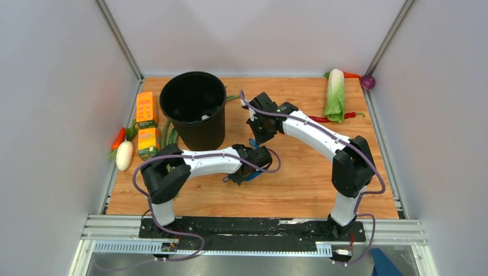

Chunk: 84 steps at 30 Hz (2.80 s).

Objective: Sweep away the paper scraps from the table

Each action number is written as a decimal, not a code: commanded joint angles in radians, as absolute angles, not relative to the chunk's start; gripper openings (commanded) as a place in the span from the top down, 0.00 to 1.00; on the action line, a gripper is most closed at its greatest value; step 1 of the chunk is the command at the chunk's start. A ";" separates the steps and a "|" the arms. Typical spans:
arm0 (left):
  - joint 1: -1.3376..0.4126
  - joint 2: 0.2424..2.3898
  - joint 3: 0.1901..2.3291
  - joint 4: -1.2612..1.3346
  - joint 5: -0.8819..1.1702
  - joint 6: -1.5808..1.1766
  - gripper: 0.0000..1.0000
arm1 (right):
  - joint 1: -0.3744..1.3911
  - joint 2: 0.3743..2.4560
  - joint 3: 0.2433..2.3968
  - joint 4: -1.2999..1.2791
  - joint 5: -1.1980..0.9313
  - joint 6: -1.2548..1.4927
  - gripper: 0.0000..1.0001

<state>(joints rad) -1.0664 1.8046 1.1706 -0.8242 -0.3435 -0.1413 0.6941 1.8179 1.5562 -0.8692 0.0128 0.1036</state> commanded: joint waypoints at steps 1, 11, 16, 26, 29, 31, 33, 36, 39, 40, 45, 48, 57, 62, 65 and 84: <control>-1.072 1.832 1.213 -0.801 -0.345 -0.106 1.00 | 0.741 1.750 1.458 -0.792 -0.283 0.149 1.00; -1.072 1.825 1.221 -0.790 -0.322 -0.118 1.00 | 0.735 1.612 1.344 -0.718 -0.361 0.184 1.00; -1.072 1.790 1.226 -0.804 -0.328 -0.127 1.00 | 0.733 1.594 1.327 -0.724 -0.321 0.201 1.00; -1.072 1.726 1.255 -0.841 -0.281 -0.176 1.00 | 0.617 1.595 1.407 -0.879 -0.105 0.247 1.00; -1.072 1.710 1.273 -0.856 -0.279 -0.179 1.00 | 0.595 1.574 1.417 -0.922 -0.061 0.245 1.00; -1.072 1.703 1.281 -0.865 -0.281 -0.186 1.00 | 0.588 1.549 1.427 -0.942 -0.046 0.249 1.00; -1.072 1.697 1.290 -0.874 -0.272 -0.195 1.00 | 0.584 1.523 1.437 -0.957 -0.029 0.252 1.00; -1.072 1.680 1.301 -0.877 -0.259 -0.212 1.00 | 0.580 1.490 1.454 -0.994 0.000 0.268 1.00; -1.072 1.664 1.312 -0.884 -0.258 -0.222 1.00 | 0.562 1.453 1.465 -1.012 0.047 0.297 1.00; -1.072 1.661 1.318 -0.888 -0.256 -0.225 1.00 | 0.548 1.445 1.471 -1.022 0.058 0.305 1.00; -1.072 1.643 1.347 -0.914 -0.258 -0.233 1.00 | 0.470 1.388 1.485 -1.054 0.150 0.345 1.00; -1.072 1.631 1.380 -0.943 -0.262 -0.239 1.00 | 0.413 1.361 1.460 -1.071 0.178 0.365 1.00; -1.072 1.597 1.515 -1.032 -0.230 -0.264 1.00 | 0.362 1.289 1.321 -1.149 0.236 0.410 1.00; -1.071 1.600 1.612 -1.078 -0.183 -0.282 1.00 | 0.360 1.240 1.261 -1.144 0.186 0.446 1.00; -1.071 1.609 1.670 -1.104 -0.164 -0.299 1.00 | 0.360 1.217 1.238 -1.140 0.152 0.468 1.00; -0.862 1.537 1.899 -1.193 0.067 -0.419 1.00 | 0.359 1.040 1.070 -1.014 0.047 0.511 1.00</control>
<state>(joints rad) -0.9138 1.6142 1.8439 -1.1755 -0.0025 -0.3855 0.3630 1.0950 1.1488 -1.1263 0.1402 0.4889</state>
